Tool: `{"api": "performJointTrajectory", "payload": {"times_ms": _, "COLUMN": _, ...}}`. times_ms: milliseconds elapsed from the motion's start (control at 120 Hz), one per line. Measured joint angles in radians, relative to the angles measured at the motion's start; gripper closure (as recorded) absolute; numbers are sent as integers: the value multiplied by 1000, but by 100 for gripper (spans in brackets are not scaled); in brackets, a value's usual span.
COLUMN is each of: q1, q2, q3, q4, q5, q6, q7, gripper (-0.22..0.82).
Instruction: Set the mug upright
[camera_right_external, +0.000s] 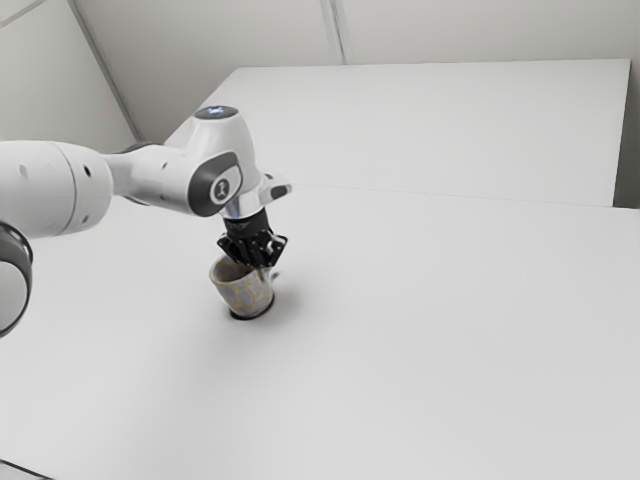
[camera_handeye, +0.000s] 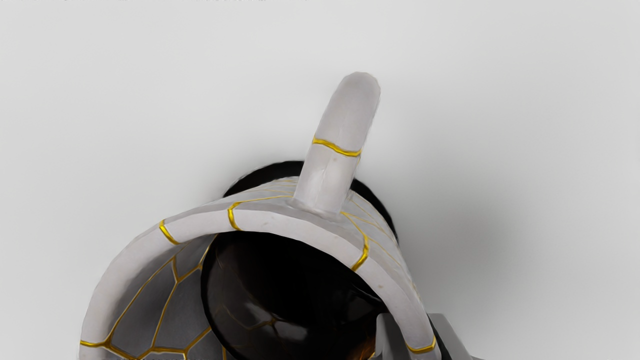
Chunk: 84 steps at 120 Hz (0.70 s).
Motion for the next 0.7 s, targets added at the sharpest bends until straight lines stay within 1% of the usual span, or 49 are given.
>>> {"api": "performJointTrajectory", "payload": {"times_ms": 142, "q1": -1, "q2": -6, "q3": -10, "q4": 5, "q5": -5, "q6": 6, "q7": 3, "gripper": 38}}
{"api": "performJointTrajectory", "payload": {"times_ms": 208, "q1": -1, "q2": -21, "q3": -11, "q4": 8, "q5": -1, "q6": 4, "q7": 4, "gripper": 28}}
{"api": "performJointTrajectory", "payload": {"times_ms": 275, "q1": -1, "q2": -37, "q3": -14, "q4": 9, "q5": 2, "q6": 3, "q7": 6, "gripper": 21}}
{"api": "performJointTrajectory", "payload": {"times_ms": 358, "q1": -2, "q2": -68, "q3": -13, "q4": 12, "q5": 4, "q6": 1, "q7": 8, "gripper": 14}}
{"api": "performJointTrajectory", "payload": {"times_ms": 450, "q1": -1, "q2": -107, "q3": -9, "q4": 23, "q5": 5, "q6": -1, "q7": 12, "gripper": 9}}
{"api": "performJointTrajectory", "payload": {"times_ms": 617, "q1": 7, "q2": -133, "q3": 5, "q4": 112, "q5": 8, "q6": -66, "q7": 45, "gripper": 4}}
{"api": "performJointTrajectory", "payload": {"times_ms": 700, "q1": 9, "q2": -163, "q3": 6, "q4": 131, "q5": 19, "q6": -101, "q7": 59, "gripper": 3}}
